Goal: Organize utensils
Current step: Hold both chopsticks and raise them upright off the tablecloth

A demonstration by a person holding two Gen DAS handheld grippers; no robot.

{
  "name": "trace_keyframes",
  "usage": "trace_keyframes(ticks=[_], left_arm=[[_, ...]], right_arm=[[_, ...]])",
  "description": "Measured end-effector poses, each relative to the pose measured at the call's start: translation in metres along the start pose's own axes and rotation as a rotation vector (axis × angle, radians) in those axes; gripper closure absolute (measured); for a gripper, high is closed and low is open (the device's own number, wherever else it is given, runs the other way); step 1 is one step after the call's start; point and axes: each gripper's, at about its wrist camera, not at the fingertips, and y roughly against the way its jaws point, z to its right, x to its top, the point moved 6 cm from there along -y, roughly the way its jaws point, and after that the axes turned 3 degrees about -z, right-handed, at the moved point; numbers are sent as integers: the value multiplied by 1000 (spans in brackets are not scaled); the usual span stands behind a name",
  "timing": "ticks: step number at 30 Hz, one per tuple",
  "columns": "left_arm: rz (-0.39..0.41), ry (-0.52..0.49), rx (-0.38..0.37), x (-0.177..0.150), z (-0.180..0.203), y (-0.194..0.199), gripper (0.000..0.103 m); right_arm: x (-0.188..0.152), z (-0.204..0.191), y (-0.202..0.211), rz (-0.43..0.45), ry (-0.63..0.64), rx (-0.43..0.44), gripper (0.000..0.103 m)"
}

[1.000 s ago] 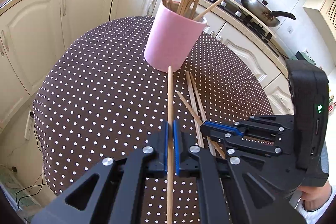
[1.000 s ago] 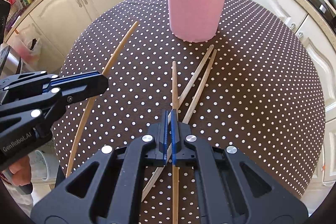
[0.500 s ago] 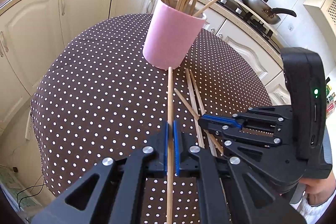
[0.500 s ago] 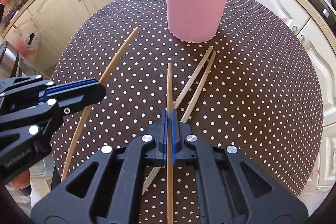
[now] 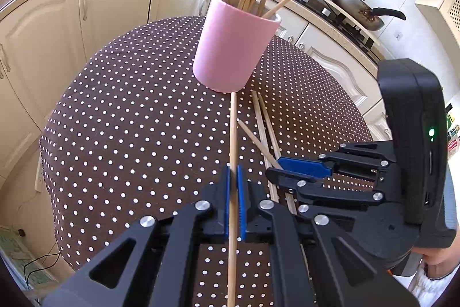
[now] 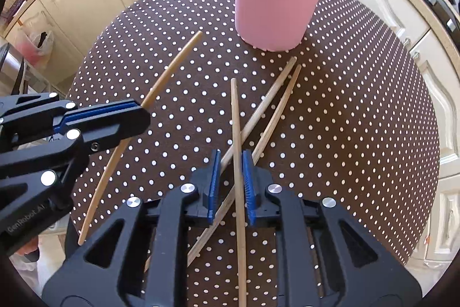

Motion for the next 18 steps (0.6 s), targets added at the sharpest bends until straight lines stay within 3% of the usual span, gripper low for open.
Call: trace_keyframes(ticks=[18], left_arm=[[-11,7,7,-8,2,-4,98]], right_arm=[[-15,1,12,59,-10,38,97]])
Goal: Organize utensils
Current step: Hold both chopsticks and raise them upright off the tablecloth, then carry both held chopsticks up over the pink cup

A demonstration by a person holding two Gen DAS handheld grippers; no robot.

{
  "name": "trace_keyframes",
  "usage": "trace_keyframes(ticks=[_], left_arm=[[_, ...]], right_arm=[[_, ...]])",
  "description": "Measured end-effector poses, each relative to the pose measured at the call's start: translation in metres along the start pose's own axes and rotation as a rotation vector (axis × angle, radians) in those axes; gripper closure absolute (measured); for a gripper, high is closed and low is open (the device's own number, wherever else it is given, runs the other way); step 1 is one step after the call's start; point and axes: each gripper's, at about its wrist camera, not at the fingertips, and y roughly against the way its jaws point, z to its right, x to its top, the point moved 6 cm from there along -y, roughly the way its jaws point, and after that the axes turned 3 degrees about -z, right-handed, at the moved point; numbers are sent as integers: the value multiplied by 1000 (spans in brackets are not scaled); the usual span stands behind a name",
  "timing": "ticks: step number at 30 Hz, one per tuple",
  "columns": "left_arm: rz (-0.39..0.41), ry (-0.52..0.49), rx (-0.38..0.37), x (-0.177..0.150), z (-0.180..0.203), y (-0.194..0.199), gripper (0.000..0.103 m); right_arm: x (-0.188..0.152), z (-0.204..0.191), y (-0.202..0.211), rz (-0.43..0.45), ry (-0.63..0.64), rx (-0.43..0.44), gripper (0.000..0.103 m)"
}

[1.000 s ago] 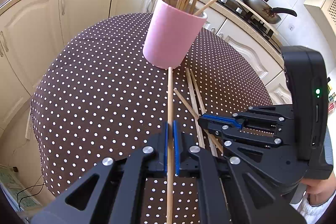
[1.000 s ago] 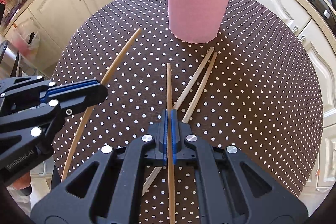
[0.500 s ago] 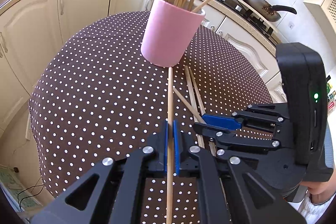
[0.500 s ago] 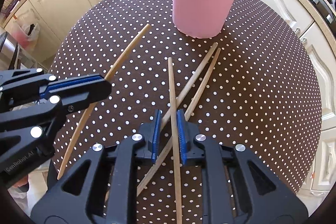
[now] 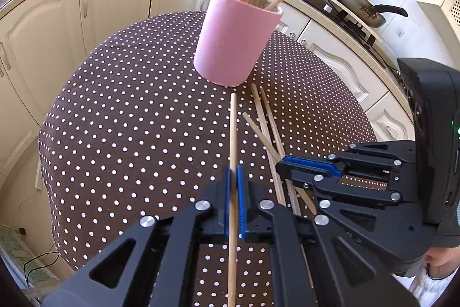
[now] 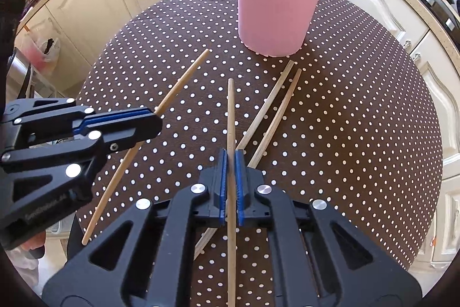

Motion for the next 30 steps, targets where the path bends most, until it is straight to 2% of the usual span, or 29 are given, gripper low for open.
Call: trace_keyframes(ticks=[5,11,30], left_arm=[[22,-2,-25,0,7,7,98],[79,-18,-47,3,15,23,98],[246,-105,-26,17,44,80,98]], right_arm=[[-7,7,17,60,-22,25,97],[-14,17,53,176,-40,67,97],[-11,20,135,413,-126,131,97]])
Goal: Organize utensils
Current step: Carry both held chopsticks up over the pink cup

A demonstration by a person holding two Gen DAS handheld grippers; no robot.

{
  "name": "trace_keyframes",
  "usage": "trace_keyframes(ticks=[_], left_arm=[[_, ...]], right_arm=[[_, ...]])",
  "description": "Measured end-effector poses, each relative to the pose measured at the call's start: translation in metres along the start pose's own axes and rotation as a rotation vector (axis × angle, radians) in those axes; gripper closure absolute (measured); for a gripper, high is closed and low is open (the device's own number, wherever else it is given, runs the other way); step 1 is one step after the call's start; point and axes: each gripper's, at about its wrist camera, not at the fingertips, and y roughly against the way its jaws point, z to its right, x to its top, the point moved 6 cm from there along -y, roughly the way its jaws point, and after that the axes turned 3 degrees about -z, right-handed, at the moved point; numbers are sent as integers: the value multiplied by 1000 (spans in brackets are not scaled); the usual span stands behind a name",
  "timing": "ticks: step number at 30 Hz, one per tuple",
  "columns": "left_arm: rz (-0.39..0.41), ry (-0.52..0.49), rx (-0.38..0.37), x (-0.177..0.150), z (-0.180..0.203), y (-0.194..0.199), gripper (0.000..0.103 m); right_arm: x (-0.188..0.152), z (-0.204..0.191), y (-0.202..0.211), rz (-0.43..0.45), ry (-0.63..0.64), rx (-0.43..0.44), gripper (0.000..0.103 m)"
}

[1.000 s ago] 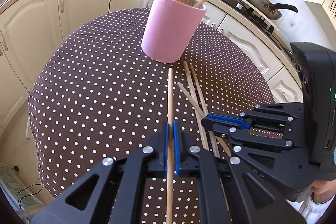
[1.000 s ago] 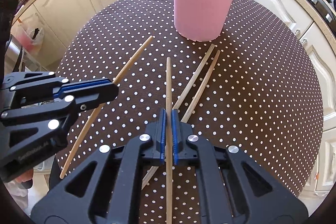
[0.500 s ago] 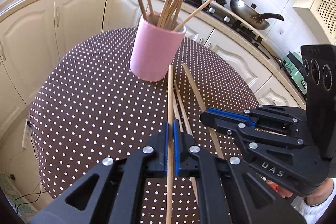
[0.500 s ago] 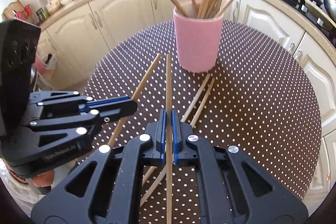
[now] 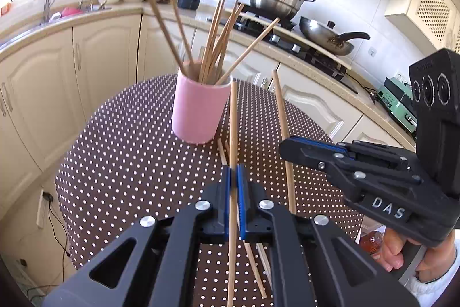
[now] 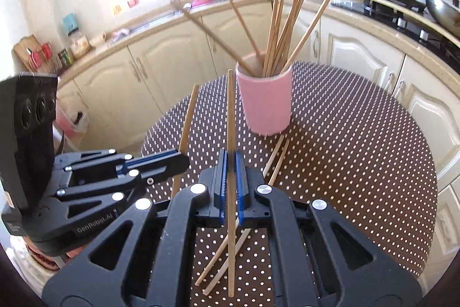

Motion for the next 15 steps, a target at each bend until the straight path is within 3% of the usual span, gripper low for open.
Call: trace_keyframes(ticks=[15], left_arm=[[102,-32,1,21,21,24,98]], right_arm=[[18,0,27,125,-27,43,97]])
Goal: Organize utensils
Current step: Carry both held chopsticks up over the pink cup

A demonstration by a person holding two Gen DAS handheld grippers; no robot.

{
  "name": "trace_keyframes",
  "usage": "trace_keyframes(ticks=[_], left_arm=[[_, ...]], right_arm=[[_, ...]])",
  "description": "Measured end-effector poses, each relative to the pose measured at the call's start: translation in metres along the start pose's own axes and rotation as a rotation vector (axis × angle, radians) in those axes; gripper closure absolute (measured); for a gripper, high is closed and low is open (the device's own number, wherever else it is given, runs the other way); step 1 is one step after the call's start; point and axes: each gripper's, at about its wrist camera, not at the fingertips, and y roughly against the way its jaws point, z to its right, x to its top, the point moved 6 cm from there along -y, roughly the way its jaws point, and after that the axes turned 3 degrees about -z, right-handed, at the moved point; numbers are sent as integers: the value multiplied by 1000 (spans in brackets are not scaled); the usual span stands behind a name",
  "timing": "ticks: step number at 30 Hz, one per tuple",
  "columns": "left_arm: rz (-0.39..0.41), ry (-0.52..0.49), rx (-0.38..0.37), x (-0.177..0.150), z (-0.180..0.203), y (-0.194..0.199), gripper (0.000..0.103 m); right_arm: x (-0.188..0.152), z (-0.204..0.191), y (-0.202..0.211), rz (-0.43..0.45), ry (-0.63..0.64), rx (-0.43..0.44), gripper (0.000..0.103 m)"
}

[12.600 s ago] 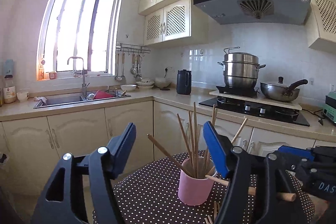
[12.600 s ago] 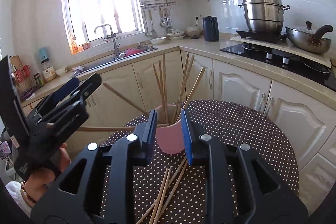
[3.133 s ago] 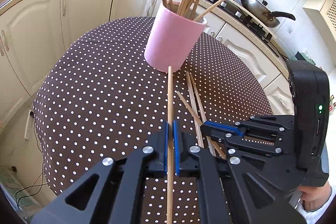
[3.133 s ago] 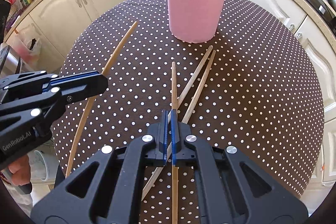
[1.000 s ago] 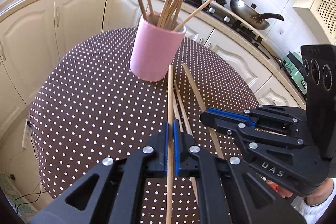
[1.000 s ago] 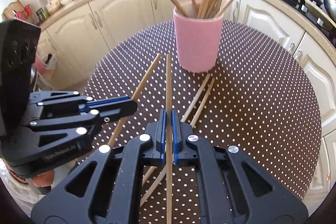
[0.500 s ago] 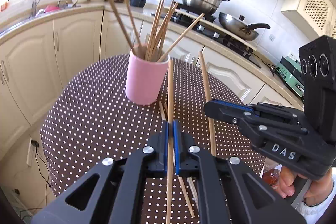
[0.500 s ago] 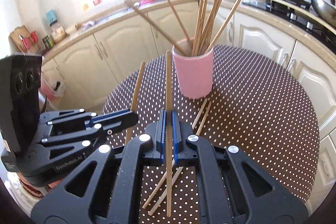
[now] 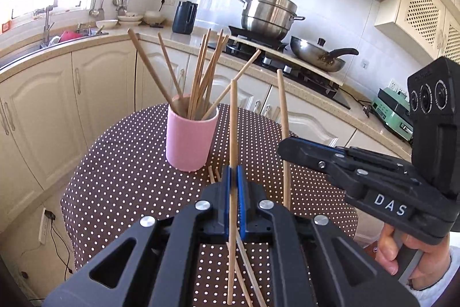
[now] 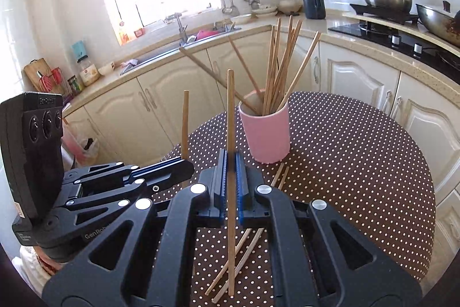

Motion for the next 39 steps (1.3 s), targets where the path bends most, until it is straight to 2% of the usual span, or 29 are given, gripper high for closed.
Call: trace_keyframes(ticks=[19,28,39], left_arm=[[92,-22,-9,32,11,9,98],[135,-16,-7,43,4,9,98],[251,-12,-10,76,-6,21,98]], right_arm=[[15,14,10,86,-35,41,97],[28,19,12,124,-43,42,97],[53,22,14,186,-37,44,97]])
